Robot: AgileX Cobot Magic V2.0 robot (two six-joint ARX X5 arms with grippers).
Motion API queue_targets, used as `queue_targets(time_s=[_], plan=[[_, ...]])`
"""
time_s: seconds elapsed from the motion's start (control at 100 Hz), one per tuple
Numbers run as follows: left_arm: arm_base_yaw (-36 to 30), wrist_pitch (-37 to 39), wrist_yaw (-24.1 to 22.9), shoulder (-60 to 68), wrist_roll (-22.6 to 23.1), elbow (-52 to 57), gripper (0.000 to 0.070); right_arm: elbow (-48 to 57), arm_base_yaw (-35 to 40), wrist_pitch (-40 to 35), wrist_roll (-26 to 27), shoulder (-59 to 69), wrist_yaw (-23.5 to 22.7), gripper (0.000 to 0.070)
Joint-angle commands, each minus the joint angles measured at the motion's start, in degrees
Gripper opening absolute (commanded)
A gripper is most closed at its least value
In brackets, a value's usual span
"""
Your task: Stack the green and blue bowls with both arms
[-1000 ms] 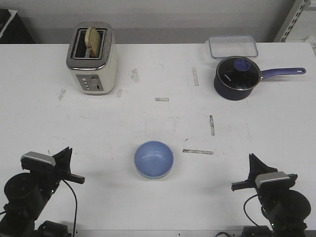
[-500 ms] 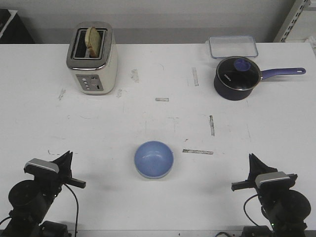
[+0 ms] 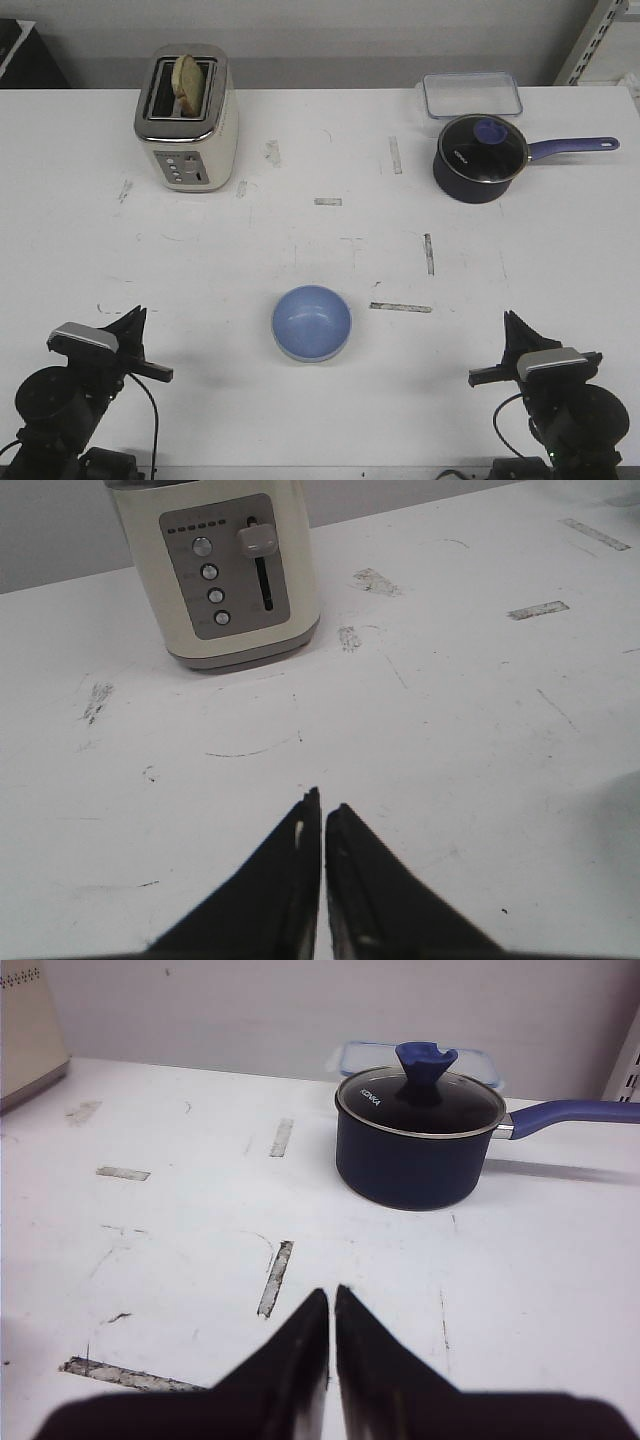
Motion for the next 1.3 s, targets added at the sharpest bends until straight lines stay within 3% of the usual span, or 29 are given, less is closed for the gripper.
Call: queue_targets(time_s=[0.0,0.18,0.42,0.61,0.79,0.94,1.29], plan=[[0.0,0.72,0.15,0.04,0.44,0.83,0.0001,0.0,0.09,0.55,-0.24,0.2,-0.04,0.0],[2.05,1.18,0.13,-0.83,0.28,0.39,0.0001,0.0,0.09,0.55,-0.24,0.2,-0.04,0.0],[10.97,12.74,3.78,-5.57,0.11,-8.26,0.0001,0.0,0.09,0.55,-0.24,0.2,-0.04,0.0],[12.31,21.14,3.54,-12.83,-9.31,-20.98,0.0001,0.0,0.09,0.55,-0.24,0.2,-0.04,0.0],[12.26,29.03,3.1,-18.03,-9.86,-32.46,0.0001,0.0,0.09,0.57,-0.24,0.2,-0.02,0.0],[11.82,24.9,2.84,-18.01,-9.97,-32.48,0.0001,0.0,0.09,0.74,-0.24,0.13,-0.04,0.0],[11.13,27.04,2.27,-18.01,-9.97,-32.46,0.0001,0.0,0.04,0.96,-0.24,0.13,-0.04,0.0]])
